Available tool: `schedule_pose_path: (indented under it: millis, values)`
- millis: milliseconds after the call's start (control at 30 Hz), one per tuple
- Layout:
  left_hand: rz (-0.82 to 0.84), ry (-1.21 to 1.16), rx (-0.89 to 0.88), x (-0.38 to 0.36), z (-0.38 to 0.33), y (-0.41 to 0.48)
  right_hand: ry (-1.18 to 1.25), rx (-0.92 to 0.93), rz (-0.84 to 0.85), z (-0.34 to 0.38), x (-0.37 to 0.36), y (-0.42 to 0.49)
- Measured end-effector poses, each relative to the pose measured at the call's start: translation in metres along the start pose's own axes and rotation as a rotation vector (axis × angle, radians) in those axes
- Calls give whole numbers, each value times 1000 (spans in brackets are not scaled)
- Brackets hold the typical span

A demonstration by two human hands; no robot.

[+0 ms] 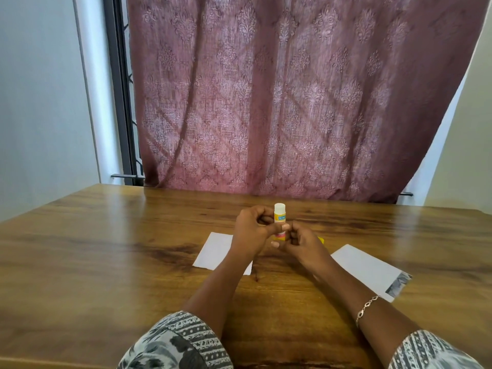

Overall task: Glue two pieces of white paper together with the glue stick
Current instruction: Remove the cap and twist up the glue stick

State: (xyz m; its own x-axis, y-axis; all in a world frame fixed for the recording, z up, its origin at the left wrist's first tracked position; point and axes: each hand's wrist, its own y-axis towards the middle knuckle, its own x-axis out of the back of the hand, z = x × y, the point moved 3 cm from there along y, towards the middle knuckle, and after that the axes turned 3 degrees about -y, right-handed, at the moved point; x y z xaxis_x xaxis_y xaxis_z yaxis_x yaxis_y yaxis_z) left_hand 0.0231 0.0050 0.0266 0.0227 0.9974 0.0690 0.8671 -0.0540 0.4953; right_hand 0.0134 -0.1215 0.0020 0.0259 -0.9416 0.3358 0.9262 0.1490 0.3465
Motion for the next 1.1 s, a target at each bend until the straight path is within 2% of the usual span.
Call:
schedule_pose_path:
  millis: [233, 433, 600, 800, 967, 1100]
  values:
    - [56, 47, -52, -1, 2, 1, 120, 20, 58, -1, 1, 2]
    - [1, 53, -51, 2, 1, 0, 134, -23, 137, -4, -3, 1]
    - [32, 50, -38, -2, 2, -1, 94, 16, 48, -5, -2, 3]
    - [119, -25, -35, 2, -2, -1, 170, 14, 126, -1, 2, -1]
    - [55, -40, -18, 3, -3, -2, 106, 9, 103, -5, 0, 1]
    - [74, -35, -11, 2, -3, -3, 64, 24, 46, -7, 1, 4]
